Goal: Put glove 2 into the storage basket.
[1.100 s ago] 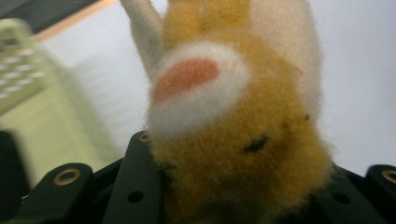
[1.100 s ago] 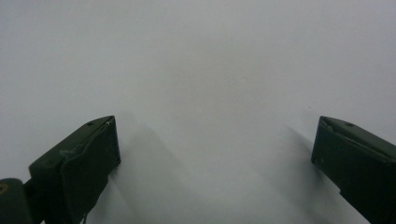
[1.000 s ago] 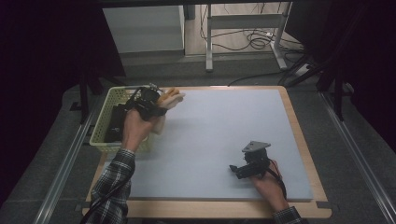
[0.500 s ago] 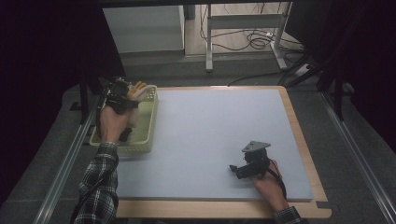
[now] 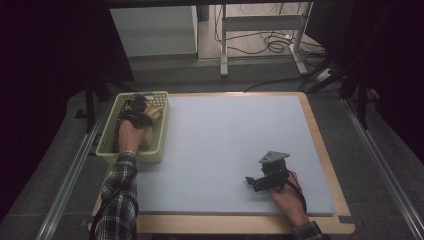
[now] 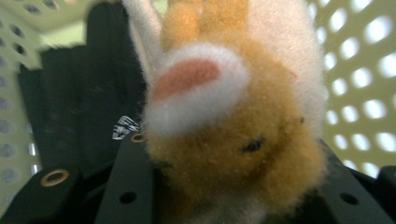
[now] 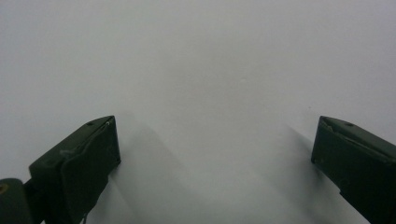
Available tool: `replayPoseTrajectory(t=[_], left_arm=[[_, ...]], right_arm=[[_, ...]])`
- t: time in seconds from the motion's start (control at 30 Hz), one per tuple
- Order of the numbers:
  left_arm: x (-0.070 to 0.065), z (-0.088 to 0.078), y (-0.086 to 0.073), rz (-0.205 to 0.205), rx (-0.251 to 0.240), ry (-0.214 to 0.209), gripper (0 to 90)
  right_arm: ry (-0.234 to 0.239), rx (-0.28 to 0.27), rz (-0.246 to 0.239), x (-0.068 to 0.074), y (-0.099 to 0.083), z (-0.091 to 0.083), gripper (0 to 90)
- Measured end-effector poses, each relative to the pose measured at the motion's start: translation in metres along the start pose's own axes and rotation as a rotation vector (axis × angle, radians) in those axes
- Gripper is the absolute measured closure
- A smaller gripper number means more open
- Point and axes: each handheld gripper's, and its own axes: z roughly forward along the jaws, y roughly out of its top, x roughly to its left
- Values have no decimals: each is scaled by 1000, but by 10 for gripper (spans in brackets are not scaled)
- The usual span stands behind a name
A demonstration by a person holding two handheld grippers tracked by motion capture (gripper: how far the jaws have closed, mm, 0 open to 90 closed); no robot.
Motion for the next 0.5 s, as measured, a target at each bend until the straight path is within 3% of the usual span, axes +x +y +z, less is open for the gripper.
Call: replayPoseTrajectory(t=[0.17, 0.23, 0.3, 0.37, 0.43, 0.5], left_arm=[[-14, 14, 3, 30, 35, -30, 571], [-18, 18, 5, 39, 74, -50, 458], [-16, 17, 5, 33, 73, -14, 401], [-7, 15, 3, 5, 81, -25, 262], [-2, 9, 1, -10, 55, -42, 159], [2, 0, -1, -6, 21, -71, 118]], right_arm=[[0, 0, 0, 0, 0, 0, 8], [0, 0, 0, 0, 0, 0, 8], [0, 1, -1, 0, 0, 0, 8], [0, 0, 0, 0, 0, 0, 8], [0, 0, 0, 0, 0, 0, 8], [0, 0, 0, 0, 0, 0, 8]])
